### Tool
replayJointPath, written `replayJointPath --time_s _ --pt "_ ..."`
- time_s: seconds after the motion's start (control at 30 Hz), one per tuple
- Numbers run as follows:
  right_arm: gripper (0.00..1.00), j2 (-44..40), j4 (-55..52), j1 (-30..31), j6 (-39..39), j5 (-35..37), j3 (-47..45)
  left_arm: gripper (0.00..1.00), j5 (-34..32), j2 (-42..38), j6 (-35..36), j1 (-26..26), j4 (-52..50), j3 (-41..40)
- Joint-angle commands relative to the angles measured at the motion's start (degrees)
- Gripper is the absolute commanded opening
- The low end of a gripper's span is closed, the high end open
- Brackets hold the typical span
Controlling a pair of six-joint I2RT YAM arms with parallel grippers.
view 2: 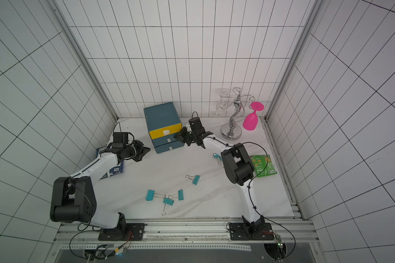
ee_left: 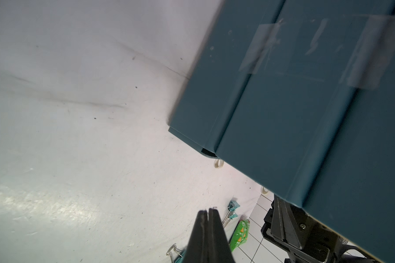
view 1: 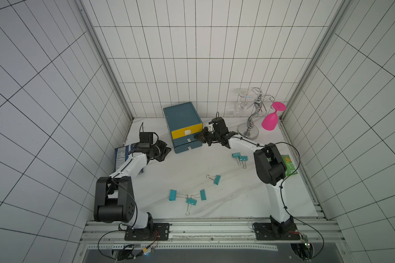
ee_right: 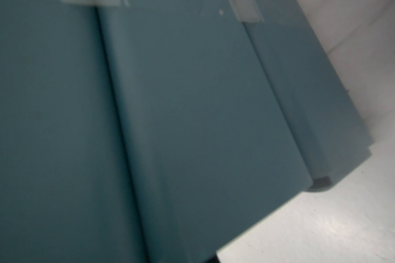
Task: Put the binder clips in the drawer according to color
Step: Close the drawer in the storage box, then open the drawer in the storage box.
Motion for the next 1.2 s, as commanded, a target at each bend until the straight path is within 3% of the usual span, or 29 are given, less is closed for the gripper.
replayJointPath --time_s 0.0,0.33,0.6,0.8,1.17 --pt "0.0 2.31 6.36 -0.47 3.68 0.8 0.5 0.0 0.37 -2.71 2.71 0.79 -2.03 0.24" --pt "0.0 -3.88 7.46 -0.61 1.89 1.47 -7.5 0.0 -2.39 -7.71 4.84 0.84 -7.16 -1.46" --pt "0.03 -13.91 -4.15 -1.35 -11.27 2.29 -15.53 0.18 -5.73 -14.67 7.24 -1.5 -14.15 -1.63" --pt "0.09 -15.74 1.98 -1.53 -7.76 2.85 -23.34 0.25 -7.21 -22.69 7.33 -5.53 -20.53 -3.28" --pt "0.29 -12.63 12.89 1.21 -0.63 5.75 -26.6 0.39 -8.54 -38.11 11.22 -5.45 -37.75 -3.64"
